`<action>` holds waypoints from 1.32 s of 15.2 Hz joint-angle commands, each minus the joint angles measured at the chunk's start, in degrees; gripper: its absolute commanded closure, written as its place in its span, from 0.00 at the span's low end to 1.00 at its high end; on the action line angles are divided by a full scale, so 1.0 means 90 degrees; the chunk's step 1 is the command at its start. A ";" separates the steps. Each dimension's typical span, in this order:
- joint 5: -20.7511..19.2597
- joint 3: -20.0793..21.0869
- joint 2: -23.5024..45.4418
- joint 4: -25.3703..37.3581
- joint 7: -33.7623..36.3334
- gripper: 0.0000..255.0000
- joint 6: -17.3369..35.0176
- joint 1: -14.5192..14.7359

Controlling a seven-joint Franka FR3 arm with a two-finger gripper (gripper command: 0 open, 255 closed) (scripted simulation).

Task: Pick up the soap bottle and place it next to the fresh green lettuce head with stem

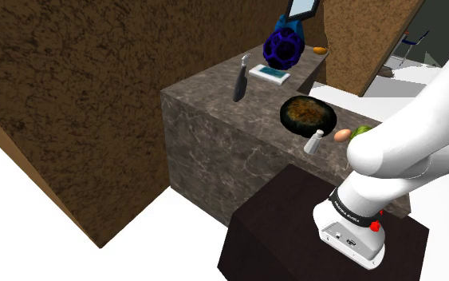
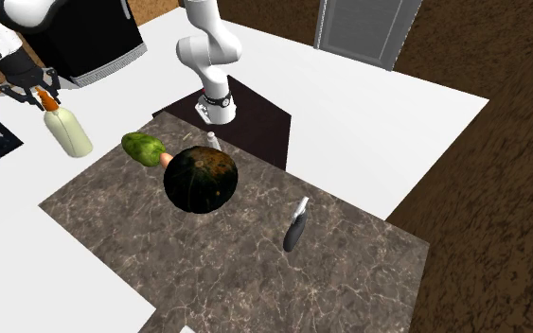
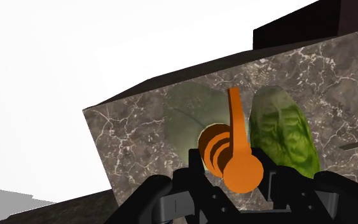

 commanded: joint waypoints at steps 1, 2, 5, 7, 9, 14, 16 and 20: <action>0.0001 0.0002 0.0000 -0.0159 0.0004 1.00 0.0164 0.0002; 0.0015 -0.0001 0.0016 -0.0234 -0.0006 1.00 0.0248 -0.0001; 0.0071 -0.0013 0.0079 -0.0451 -0.0046 1.00 0.0499 -0.0012; 0.0120 -0.0021 0.0133 -0.0588 -0.0081 1.00 0.0666 -0.0022; 0.0180 -0.0028 0.0197 -0.0720 -0.0123 1.00 0.0831 -0.0033; 0.0374 -0.0035 0.0397 -0.1021 -0.0261 1.00 0.1238 -0.0074; 0.0469 -0.0032 0.0493 -0.1132 -0.0328 1.00 0.1398 -0.0097; 0.0545 -0.0024 0.0568 -0.1208 -0.0382 1.00 0.1513 -0.0117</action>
